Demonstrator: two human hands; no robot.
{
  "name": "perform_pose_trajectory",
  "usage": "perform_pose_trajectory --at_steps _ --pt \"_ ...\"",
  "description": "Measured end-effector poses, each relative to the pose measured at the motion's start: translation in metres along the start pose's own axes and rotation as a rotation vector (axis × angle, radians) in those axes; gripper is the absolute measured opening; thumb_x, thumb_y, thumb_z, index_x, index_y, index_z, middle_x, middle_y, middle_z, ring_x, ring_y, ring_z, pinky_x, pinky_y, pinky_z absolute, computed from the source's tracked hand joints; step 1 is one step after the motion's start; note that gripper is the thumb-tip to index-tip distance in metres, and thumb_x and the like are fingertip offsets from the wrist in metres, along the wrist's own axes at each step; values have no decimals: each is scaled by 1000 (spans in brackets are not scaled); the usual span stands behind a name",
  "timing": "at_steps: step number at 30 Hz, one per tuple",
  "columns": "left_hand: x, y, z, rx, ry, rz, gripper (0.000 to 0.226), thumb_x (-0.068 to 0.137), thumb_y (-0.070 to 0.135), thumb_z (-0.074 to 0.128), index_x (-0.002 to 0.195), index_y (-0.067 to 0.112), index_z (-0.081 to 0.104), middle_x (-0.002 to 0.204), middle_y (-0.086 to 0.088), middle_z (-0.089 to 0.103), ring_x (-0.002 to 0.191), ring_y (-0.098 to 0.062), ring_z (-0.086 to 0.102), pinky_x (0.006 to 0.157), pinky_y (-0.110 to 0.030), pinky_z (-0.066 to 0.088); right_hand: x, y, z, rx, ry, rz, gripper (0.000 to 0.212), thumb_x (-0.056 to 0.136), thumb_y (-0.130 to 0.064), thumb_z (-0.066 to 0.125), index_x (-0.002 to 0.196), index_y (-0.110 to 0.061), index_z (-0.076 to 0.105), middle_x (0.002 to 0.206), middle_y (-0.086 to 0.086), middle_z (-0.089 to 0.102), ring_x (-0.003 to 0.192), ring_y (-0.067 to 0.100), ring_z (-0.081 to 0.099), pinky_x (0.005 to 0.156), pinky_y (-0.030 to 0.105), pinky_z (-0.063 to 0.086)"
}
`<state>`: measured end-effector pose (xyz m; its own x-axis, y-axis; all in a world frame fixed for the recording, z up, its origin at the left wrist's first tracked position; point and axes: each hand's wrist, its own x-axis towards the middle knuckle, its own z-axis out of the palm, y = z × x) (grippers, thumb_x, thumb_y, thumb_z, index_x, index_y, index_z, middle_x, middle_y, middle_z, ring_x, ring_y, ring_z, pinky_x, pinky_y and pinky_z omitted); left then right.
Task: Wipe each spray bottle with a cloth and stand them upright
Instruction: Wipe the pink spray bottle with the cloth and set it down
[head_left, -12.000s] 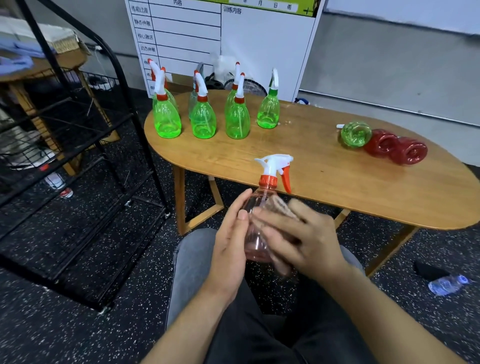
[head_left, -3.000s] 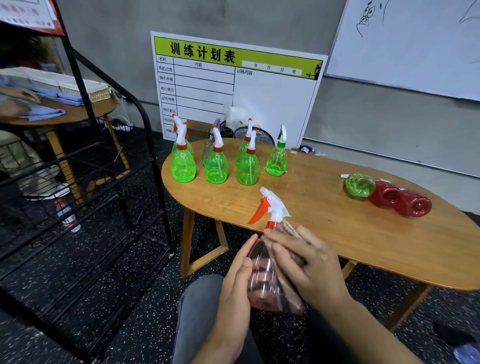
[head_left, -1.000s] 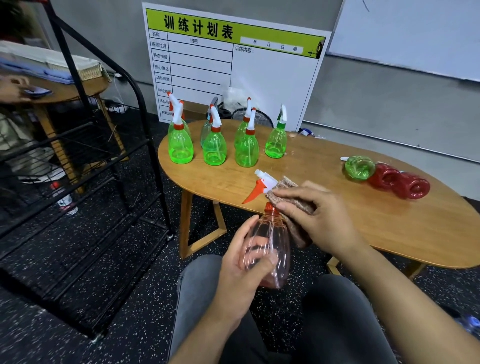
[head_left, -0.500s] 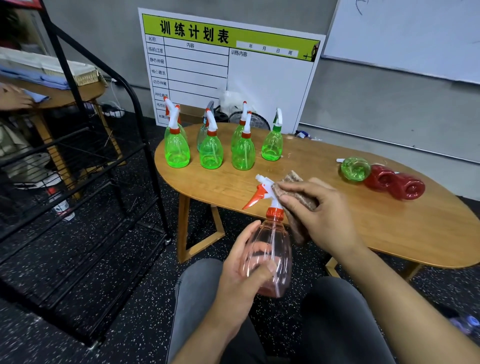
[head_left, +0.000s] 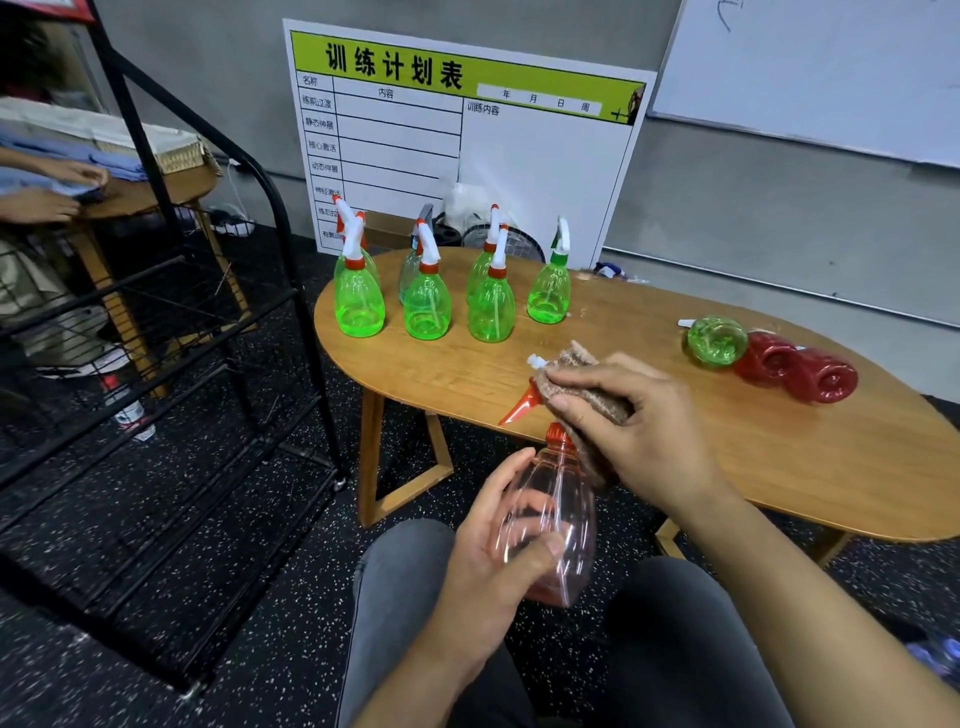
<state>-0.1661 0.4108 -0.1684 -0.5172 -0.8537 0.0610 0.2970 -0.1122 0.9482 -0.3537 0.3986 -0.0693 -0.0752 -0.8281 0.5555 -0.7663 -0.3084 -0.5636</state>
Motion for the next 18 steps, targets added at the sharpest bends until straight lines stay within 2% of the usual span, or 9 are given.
perform_pose_trajectory --at_steps 2,7,11,13,16,18 --pt "0 0 0 1 5 1 84 75 35 83 151 38 50 121 1 72 115 -23 72 85 -34 62 -2 -1 3 -23 -40 -40 32 88 -39 74 118 -27 77 102 -15 68 93 4 66 76 14 53" --pt "0 0 0 8 4 -1 80 77 32 84 150 40 51 118 3 73 113 -23 73 84 -34 62 -2 0 9 -54 49 -24 31 89 -37 76 118 -27 78 102 -13 69 90 4 67 76 21 57" --pt "0 1 0 12 20 22 81 72 37 83 146 37 50 120 8 75 111 -14 73 84 -26 60 -5 -4 18 -97 -138 -163 30 94 -47 72 120 -34 76 101 -18 66 85 5 68 68 34 59" --pt "0 0 1 3 29 22 80 71 37 83 145 37 51 121 7 75 113 -14 73 85 -27 60 -2 -5 15 -128 -164 -194 32 95 -55 67 121 -38 76 101 -17 67 84 7 68 67 38 59" --pt "1 -1 0 3 23 28 76 78 28 84 147 37 54 117 0 74 109 -21 73 82 -32 62 4 -1 8 -173 -37 -164 35 95 -54 67 121 -33 77 99 -13 67 82 7 66 65 36 60" --pt "1 -2 -1 9 19 32 74 83 17 81 149 35 53 115 -1 73 107 -22 73 82 -33 62 5 1 4 -174 76 -84 36 91 -50 70 119 -29 77 99 -13 68 85 4 65 72 25 59"
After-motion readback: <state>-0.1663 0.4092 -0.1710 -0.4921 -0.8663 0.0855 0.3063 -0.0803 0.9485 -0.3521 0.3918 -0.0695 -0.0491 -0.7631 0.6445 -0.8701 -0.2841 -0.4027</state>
